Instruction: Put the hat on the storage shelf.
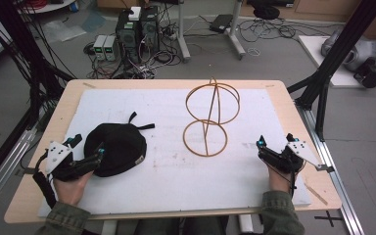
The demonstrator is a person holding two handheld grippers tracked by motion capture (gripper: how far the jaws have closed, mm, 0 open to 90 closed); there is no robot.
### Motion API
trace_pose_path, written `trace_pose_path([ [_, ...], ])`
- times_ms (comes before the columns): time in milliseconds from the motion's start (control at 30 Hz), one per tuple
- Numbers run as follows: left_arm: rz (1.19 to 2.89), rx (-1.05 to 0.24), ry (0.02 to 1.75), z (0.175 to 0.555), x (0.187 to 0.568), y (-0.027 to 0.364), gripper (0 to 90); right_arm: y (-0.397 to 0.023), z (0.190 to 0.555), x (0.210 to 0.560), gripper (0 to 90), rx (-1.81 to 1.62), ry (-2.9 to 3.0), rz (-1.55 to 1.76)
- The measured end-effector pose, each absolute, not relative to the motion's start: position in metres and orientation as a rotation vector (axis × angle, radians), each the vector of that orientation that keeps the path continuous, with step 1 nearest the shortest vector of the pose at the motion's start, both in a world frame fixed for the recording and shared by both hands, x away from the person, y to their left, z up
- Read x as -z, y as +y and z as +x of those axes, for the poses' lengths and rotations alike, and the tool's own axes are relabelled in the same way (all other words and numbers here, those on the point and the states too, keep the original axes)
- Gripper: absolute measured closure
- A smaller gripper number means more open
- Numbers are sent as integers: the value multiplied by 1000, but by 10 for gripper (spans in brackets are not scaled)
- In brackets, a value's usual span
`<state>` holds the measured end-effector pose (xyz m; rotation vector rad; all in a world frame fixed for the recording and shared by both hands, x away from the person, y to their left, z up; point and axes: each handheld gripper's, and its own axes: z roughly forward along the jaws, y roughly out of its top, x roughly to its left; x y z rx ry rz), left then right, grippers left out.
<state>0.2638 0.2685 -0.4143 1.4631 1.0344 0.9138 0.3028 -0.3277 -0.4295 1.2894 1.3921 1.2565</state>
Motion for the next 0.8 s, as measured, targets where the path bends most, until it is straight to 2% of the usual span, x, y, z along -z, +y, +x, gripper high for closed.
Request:
trace_pose_path([
  [167, 1478, -905, 1028, 265, 415, 266, 169, -327, 303, 429, 9, -1256, 1392, 1288],
  [400, 1585, -838, 1040, 271, 421, 261, 169, -327, 303, 430, 9, -1250, 1394, 1282],
  [800, 1646, -819, 1039, 273, 424, 257, 175, -327, 303, 430, 9, -1253, 1392, 1288],
])
